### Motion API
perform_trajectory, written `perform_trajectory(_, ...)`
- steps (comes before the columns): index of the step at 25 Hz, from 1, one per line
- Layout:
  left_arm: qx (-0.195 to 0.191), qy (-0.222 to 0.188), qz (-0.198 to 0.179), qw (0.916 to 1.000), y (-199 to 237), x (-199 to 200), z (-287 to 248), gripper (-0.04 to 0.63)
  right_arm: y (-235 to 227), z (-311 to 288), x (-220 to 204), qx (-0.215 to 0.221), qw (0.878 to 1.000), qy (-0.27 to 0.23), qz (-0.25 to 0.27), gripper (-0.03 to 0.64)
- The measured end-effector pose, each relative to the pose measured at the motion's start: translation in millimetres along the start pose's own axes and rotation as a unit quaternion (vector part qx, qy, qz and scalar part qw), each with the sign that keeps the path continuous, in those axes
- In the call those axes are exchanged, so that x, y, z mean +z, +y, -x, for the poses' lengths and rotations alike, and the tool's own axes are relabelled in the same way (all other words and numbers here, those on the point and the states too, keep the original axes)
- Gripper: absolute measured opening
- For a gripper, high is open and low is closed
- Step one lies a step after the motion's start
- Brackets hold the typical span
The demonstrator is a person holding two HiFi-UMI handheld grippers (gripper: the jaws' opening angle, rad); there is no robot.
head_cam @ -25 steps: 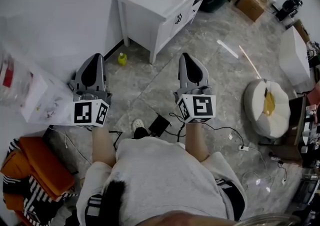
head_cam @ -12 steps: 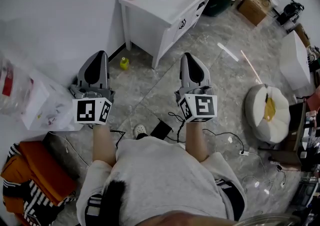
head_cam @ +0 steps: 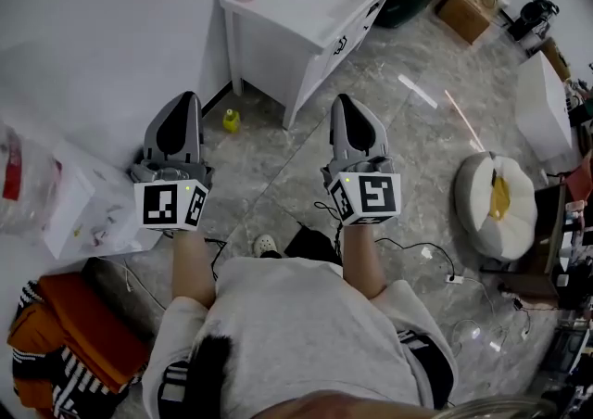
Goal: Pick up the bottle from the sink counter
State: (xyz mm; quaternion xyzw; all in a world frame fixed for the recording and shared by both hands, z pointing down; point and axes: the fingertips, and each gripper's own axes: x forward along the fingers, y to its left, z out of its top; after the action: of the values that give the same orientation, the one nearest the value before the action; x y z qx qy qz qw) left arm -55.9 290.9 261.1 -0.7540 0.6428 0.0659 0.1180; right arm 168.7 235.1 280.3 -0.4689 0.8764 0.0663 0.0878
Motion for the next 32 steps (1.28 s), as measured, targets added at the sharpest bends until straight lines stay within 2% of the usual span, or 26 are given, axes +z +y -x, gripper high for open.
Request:
perform_trajectory(14,0.014,0.001,0.015,0.9998,31.9,-20.1,-37.4,0.008,-5.3,-53.8,-14.7,0.015,1.000,0.004,0.007,0.011)
perform_trajectory(20,0.022,0.004,0.012,0.9997,48.4,-32.2,-85.4,0.008,-29.2,-107.6,-31.1,0.027,1.000,0.008,0.000,0.011)
perform_trajectory(32,0.049,-0.004,0.007,0.9987,83.3,-46.2,-186.5,0.008,-73.9,-218.0,-35.7,0.058,0.998,-0.009,-0.005,0.011)
